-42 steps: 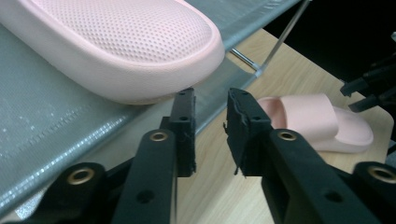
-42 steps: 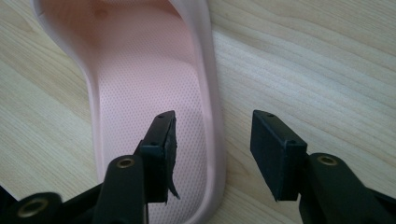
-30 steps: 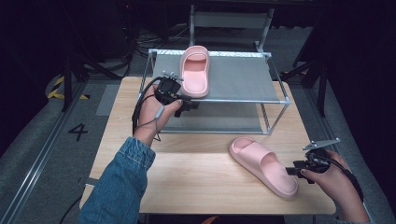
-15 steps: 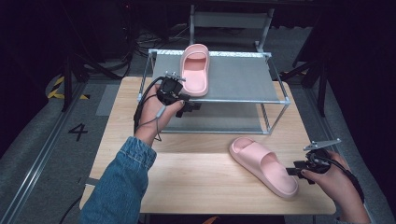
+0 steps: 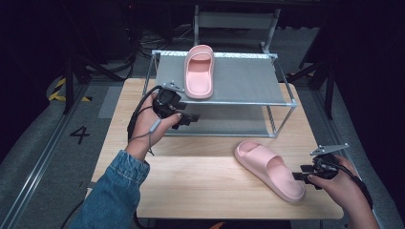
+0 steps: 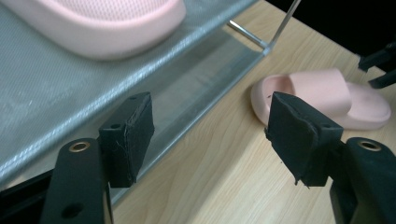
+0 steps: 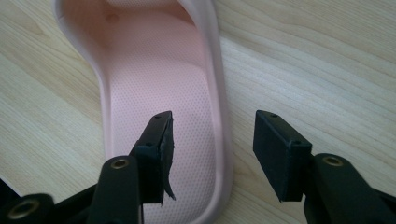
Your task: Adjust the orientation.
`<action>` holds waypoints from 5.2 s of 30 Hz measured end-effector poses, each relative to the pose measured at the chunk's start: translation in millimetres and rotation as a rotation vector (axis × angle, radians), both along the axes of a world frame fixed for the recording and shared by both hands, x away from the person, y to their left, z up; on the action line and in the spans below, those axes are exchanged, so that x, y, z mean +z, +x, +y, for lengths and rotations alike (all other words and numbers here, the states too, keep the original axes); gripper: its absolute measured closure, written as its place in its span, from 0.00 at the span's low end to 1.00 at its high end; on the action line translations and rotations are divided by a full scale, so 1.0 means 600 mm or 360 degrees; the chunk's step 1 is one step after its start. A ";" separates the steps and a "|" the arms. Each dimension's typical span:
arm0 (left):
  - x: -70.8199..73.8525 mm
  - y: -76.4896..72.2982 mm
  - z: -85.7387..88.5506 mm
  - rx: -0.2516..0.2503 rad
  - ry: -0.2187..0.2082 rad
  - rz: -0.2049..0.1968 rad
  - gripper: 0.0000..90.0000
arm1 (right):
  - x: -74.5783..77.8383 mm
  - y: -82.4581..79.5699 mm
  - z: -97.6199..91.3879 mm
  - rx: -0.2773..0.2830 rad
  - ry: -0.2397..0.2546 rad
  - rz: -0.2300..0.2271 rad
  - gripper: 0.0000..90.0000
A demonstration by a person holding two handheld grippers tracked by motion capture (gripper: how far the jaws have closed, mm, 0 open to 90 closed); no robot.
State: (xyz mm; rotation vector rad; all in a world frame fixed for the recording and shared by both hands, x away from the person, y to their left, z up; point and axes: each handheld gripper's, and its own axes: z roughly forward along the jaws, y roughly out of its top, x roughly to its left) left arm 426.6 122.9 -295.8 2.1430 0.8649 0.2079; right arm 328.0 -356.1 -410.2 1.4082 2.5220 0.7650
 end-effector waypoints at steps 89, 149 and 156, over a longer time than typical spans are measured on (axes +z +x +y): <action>-0.154 -0.066 0.149 0.0090 0.0212 0.0171 0.29 | 0.079 0.022 0.214 0.0411 -0.0126 -0.0067 0.93; -0.158 -0.060 0.169 0.0056 0.0169 0.0190 0.27 | 0.312 0.173 0.308 0.0451 -0.0157 -0.0186 0.93; -0.158 -0.059 0.172 0.0071 0.0164 0.0196 0.27 | 0.313 0.207 0.323 0.0402 -0.0196 -0.0171 0.93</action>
